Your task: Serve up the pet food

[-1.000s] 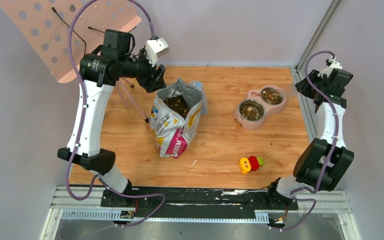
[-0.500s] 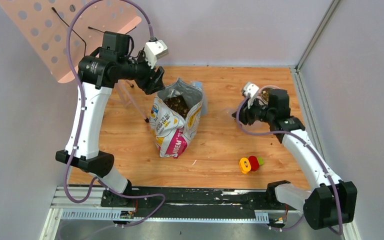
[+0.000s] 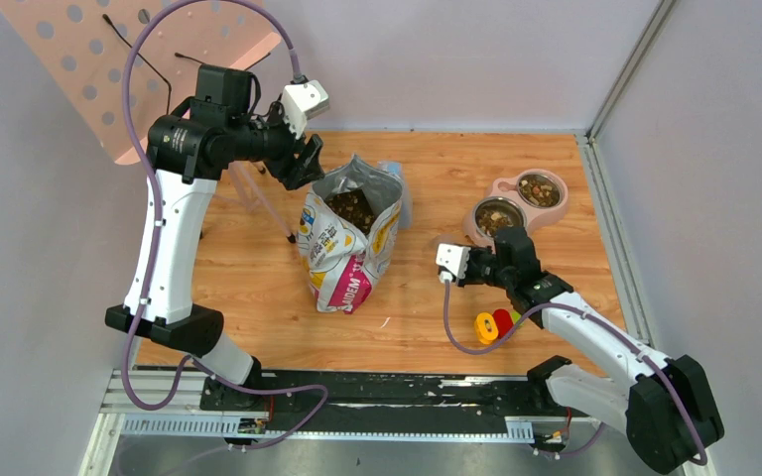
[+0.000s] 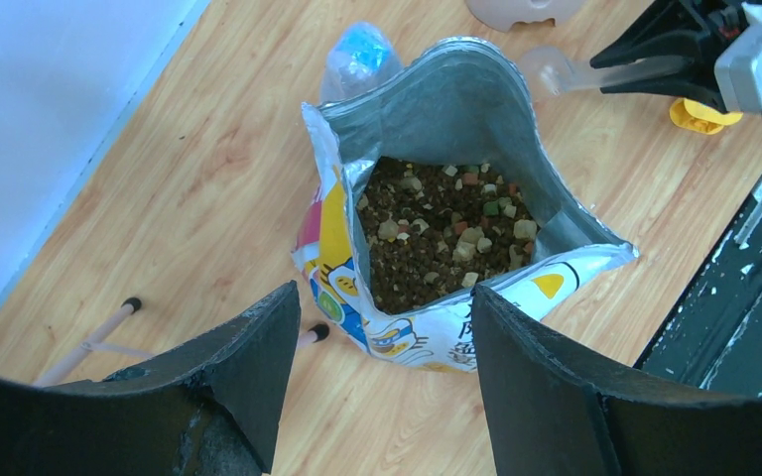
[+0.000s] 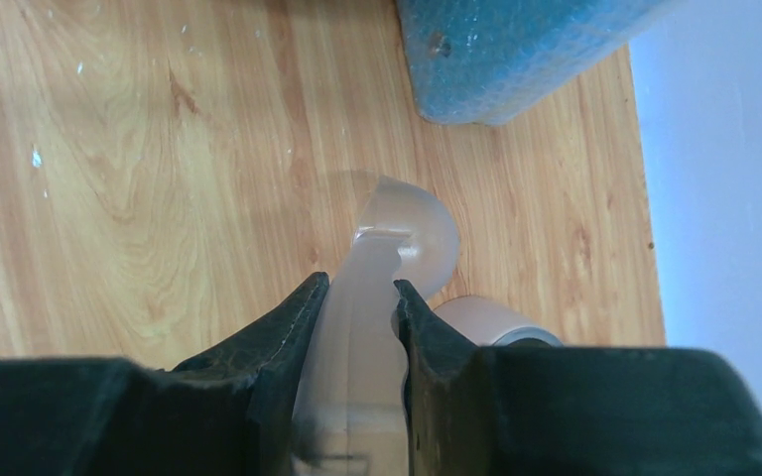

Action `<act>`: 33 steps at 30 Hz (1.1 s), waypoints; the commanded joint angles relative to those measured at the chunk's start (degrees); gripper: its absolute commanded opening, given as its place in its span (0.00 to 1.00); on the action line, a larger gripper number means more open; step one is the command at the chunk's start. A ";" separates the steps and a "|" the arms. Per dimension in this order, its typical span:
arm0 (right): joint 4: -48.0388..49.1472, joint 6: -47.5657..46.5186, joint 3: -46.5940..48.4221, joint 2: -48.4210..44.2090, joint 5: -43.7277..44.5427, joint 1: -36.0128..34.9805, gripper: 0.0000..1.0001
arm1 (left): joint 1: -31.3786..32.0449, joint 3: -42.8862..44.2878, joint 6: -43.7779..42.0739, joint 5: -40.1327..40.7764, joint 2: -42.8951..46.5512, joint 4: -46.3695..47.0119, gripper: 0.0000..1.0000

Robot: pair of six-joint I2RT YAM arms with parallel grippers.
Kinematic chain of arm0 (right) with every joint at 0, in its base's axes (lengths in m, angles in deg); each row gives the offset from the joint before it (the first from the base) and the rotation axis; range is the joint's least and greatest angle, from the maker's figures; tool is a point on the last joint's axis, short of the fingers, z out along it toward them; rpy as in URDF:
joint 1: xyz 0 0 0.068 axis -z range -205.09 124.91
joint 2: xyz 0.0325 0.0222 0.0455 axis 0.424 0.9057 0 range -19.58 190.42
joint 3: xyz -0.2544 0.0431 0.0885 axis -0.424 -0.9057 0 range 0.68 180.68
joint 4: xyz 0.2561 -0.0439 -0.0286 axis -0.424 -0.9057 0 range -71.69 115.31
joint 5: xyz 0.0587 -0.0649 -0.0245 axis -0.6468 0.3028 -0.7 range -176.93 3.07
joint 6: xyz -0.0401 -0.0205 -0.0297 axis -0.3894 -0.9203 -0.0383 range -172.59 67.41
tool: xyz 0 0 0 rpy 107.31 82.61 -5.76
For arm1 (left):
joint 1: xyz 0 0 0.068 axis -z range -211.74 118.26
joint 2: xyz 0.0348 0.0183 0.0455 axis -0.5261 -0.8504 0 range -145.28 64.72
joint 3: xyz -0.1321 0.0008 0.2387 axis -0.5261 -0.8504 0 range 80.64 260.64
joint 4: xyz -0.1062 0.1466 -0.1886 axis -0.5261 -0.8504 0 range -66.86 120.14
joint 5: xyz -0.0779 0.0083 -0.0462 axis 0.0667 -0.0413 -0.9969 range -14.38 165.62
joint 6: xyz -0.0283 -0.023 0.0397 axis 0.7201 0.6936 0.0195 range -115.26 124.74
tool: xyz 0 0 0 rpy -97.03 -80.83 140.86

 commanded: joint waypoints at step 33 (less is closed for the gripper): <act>-28.94 10.54 12.64 -4.37 -9.26 -3.32 0.73 | 0.19 -11.49 14.24 5.38 3.32 10.05 0.69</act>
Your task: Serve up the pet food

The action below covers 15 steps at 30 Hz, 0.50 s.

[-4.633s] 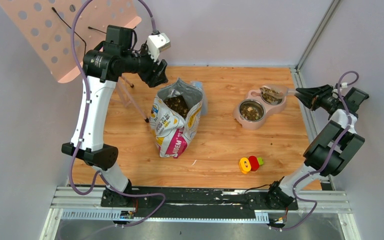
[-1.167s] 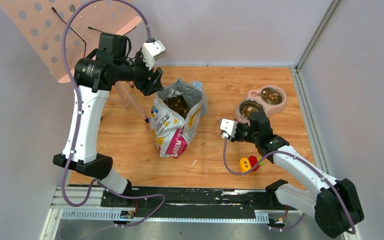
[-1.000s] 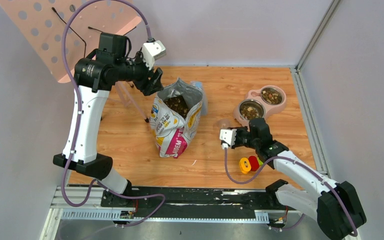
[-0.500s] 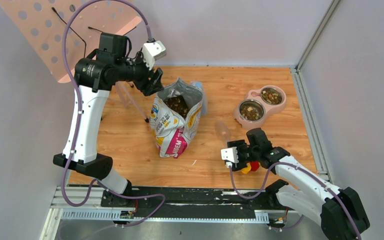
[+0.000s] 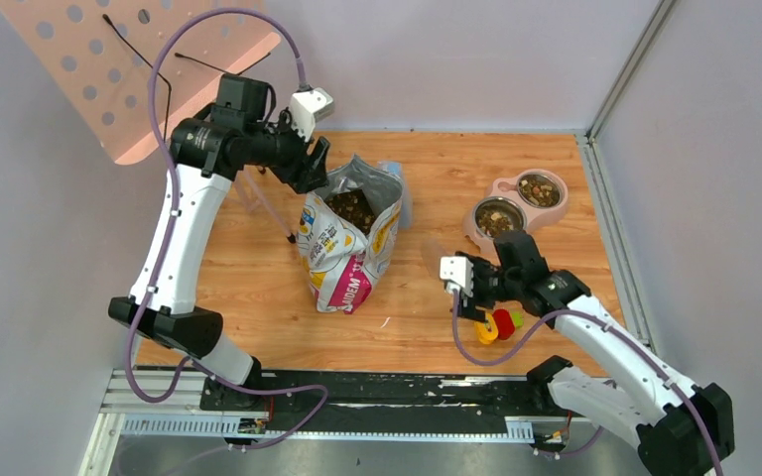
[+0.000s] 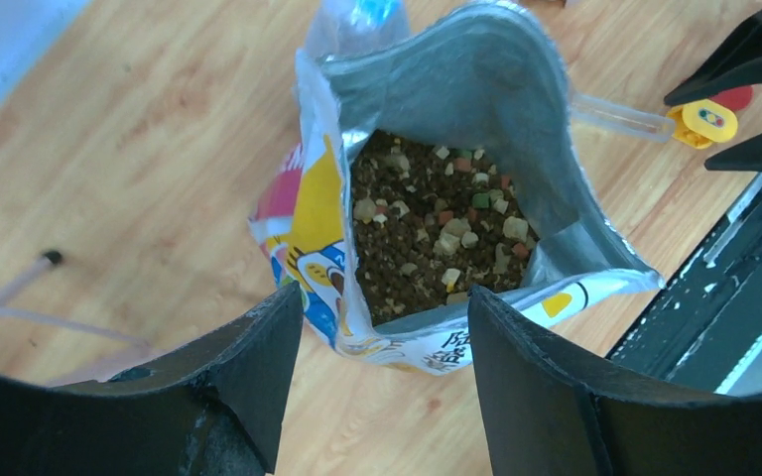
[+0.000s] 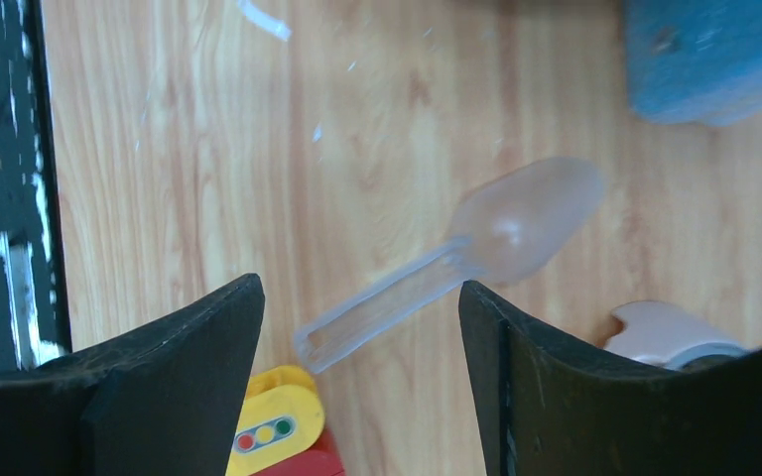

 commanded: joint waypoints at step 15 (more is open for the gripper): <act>8.98 39.24 59.62 36.41 -5.51 0.95 0.70 | 0.27 -25.49 11.31 -0.78 23.91 22.79 0.70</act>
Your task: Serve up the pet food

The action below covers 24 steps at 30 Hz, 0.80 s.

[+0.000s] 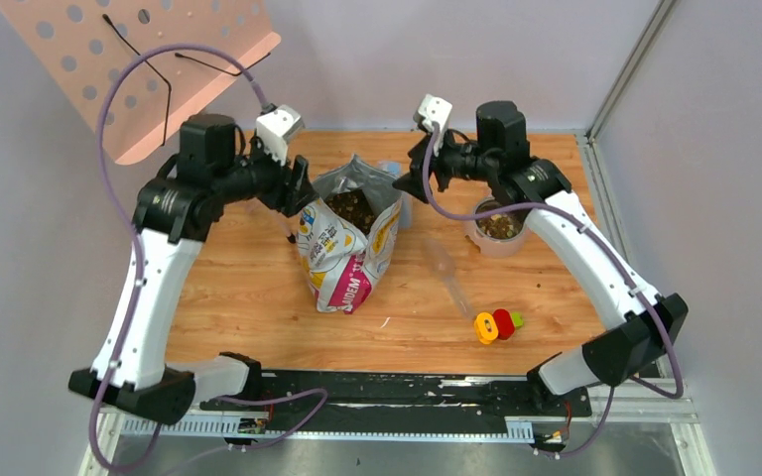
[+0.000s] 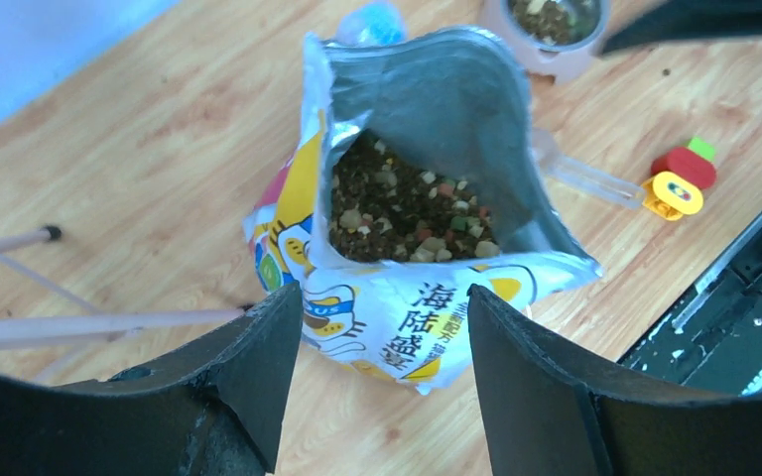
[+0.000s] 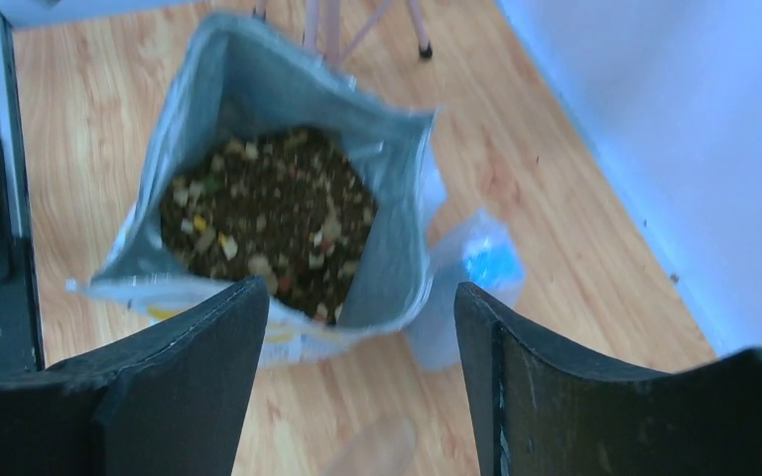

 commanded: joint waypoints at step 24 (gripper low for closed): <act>7.61 8.25 21.05 27.97 9.39 -4.94 0.56 | 23.11 -14.05 8.63 9.07 5.23 9.66 0.64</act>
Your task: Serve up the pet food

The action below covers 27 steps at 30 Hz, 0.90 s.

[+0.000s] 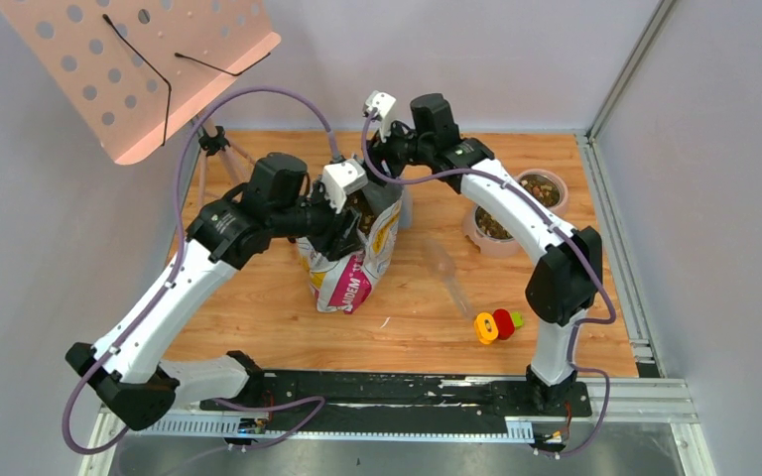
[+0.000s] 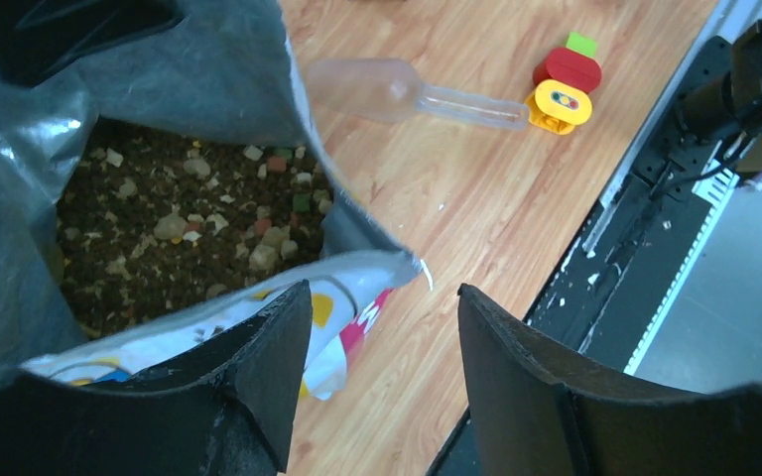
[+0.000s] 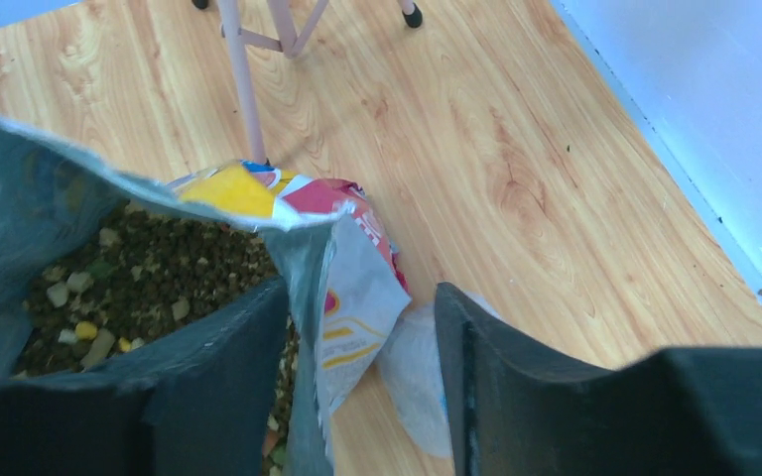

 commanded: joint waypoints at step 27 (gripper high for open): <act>6.34 14.32 10.56 9.52 19.21 -1.17 0.12 | 14.90 13.58 4.09 24.18 -12.11 -4.71 0.36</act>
